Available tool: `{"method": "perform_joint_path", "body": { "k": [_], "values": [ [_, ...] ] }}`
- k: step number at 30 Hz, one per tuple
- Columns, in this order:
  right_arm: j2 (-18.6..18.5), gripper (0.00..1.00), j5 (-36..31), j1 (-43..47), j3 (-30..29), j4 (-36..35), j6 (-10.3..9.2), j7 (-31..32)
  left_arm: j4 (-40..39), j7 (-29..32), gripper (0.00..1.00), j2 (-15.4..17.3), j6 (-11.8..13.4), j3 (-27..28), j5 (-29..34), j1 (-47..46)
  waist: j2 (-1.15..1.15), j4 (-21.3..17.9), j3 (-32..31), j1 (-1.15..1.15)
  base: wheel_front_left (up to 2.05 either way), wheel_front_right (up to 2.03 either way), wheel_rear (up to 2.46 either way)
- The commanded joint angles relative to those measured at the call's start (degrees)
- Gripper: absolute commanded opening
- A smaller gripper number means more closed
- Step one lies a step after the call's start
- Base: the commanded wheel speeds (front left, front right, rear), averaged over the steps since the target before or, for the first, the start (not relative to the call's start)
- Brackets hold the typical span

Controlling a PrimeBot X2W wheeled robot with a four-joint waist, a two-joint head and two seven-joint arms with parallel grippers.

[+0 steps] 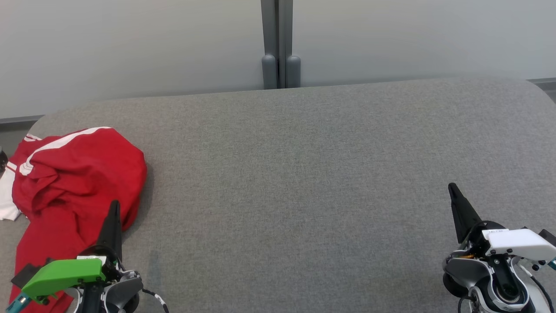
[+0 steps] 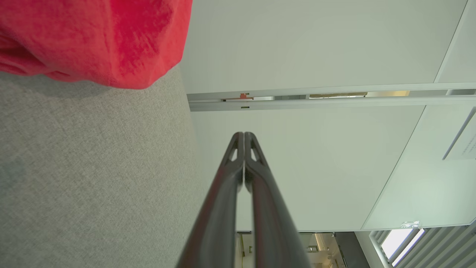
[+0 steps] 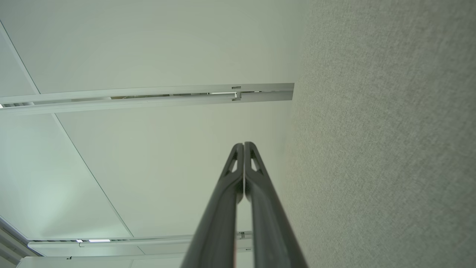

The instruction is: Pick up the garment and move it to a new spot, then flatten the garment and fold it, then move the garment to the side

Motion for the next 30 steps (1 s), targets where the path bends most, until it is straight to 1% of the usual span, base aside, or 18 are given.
{"method": "perform_joint_path", "body": {
  "k": [1,30],
  "values": [
    [-0.06,0.00,-0.19,-0.35,-0.01,0.06,0.00,0.10,0.02,0.10,0.00,0.15,-0.28,0.07,0.34,-0.76,0.00,0.00,0.00,0.00,0.00,0.00,0.00],
    [-0.06,0.00,-0.19,-0.35,-0.01,0.06,0.00,0.10,0.04,0.10,0.00,0.15,-0.29,0.07,0.35,-0.76,0.00,0.00,0.00,0.00,0.00,0.00,0.00]
  ]
}}
